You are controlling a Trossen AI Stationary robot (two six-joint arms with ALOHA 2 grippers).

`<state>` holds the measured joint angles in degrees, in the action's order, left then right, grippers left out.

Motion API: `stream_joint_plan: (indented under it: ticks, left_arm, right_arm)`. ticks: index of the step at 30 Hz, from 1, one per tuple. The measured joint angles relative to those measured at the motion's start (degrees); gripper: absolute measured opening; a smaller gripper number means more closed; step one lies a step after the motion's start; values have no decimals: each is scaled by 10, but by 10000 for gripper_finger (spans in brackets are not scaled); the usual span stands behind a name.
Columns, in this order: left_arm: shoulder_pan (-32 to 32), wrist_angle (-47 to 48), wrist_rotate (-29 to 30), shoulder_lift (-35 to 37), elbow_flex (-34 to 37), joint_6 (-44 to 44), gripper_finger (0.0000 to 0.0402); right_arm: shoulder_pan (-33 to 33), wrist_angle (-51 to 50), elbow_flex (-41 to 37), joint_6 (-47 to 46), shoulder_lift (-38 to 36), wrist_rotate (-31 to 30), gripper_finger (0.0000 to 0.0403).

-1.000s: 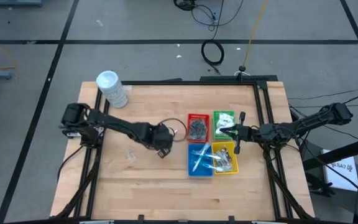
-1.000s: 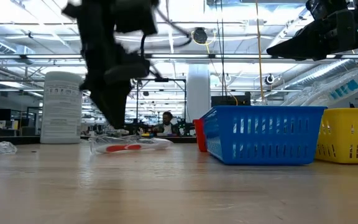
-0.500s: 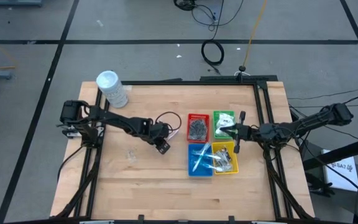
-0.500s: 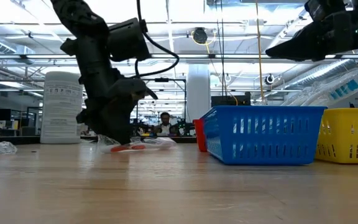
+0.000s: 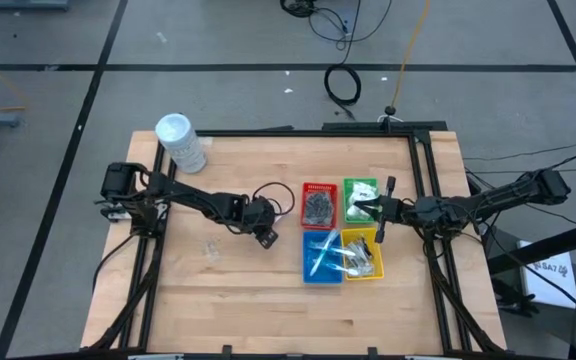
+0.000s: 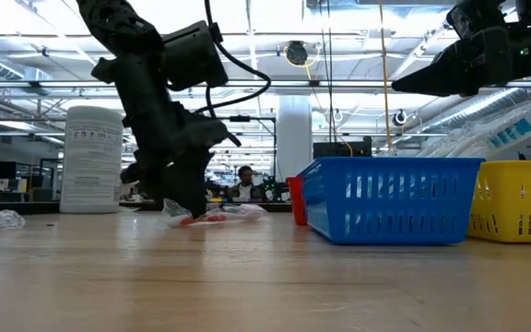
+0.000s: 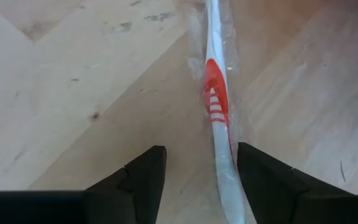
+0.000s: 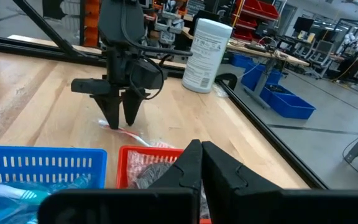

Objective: Pick & Place Travel size toiletries
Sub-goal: Put the orange toothbrush into the blue bin

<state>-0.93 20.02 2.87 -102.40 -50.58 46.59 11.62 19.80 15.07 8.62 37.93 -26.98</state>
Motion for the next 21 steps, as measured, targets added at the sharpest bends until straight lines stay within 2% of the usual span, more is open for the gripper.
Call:
stream_joint_plan:
  ticks: [5,14,21]
  left_arm:
    - [0,5,6,-4,0,12,159]
    - [-3,16,13,-4,2,21,15]
    - [-13,2,34,9,5,-4,7]
  right_arm:
    - [0,0,0,0,0,0,0]
    - [0,0,0,0,0,0,0]
    - [0,0,0,-5,0,0,0]
